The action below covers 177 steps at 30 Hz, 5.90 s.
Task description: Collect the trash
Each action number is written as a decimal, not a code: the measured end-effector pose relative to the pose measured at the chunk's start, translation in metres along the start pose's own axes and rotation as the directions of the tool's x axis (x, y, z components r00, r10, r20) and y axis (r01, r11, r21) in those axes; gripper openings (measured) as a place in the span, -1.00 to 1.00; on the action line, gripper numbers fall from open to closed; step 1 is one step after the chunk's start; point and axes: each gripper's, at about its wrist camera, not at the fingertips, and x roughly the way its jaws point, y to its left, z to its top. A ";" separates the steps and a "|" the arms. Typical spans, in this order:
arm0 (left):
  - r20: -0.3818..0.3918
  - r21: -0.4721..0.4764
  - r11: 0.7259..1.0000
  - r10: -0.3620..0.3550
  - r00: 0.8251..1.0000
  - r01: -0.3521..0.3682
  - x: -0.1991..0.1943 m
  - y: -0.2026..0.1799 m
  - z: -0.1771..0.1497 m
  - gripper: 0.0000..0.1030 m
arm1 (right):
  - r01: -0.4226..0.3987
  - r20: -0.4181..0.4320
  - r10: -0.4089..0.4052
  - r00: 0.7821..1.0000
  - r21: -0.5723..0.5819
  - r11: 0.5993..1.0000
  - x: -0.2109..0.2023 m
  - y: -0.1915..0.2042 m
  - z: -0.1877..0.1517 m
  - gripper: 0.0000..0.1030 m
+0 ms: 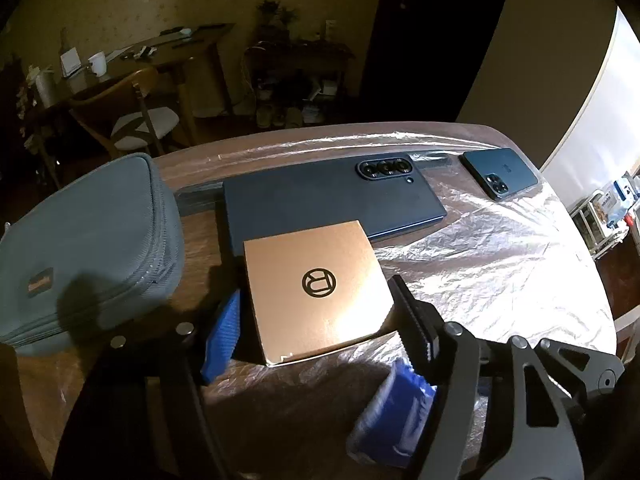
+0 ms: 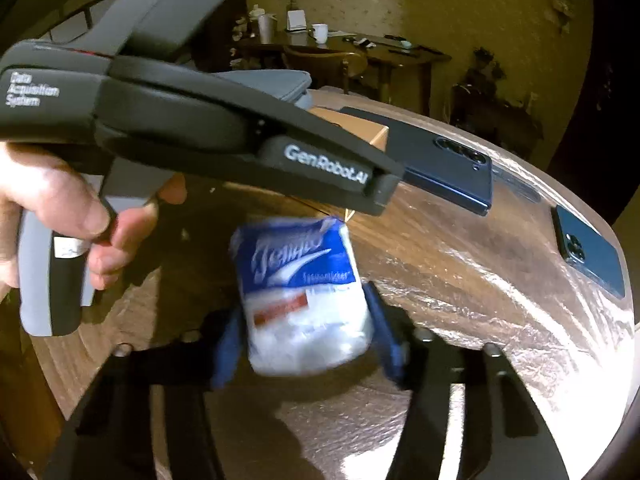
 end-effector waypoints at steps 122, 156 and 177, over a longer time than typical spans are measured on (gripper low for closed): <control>-0.237 0.098 0.992 -0.055 0.970 0.080 -0.075 -0.087 -0.284 0.15 | -0.105 -0.238 0.129 0.963 0.110 0.988 -0.071 0.049 -0.216 -0.12; 0.177 -0.037 0.998 0.048 0.983 -0.042 -0.164 -0.005 -0.160 0.96 | 0.102 0.080 -0.133 0.988 0.312 0.945 -0.141 -0.048 -0.121 0.92; 0.039 -0.253 0.941 0.242 0.969 -0.225 -0.050 0.120 -0.080 0.96 | 0.359 -0.089 -0.357 0.930 0.439 0.824 -0.049 -0.221 -0.082 0.92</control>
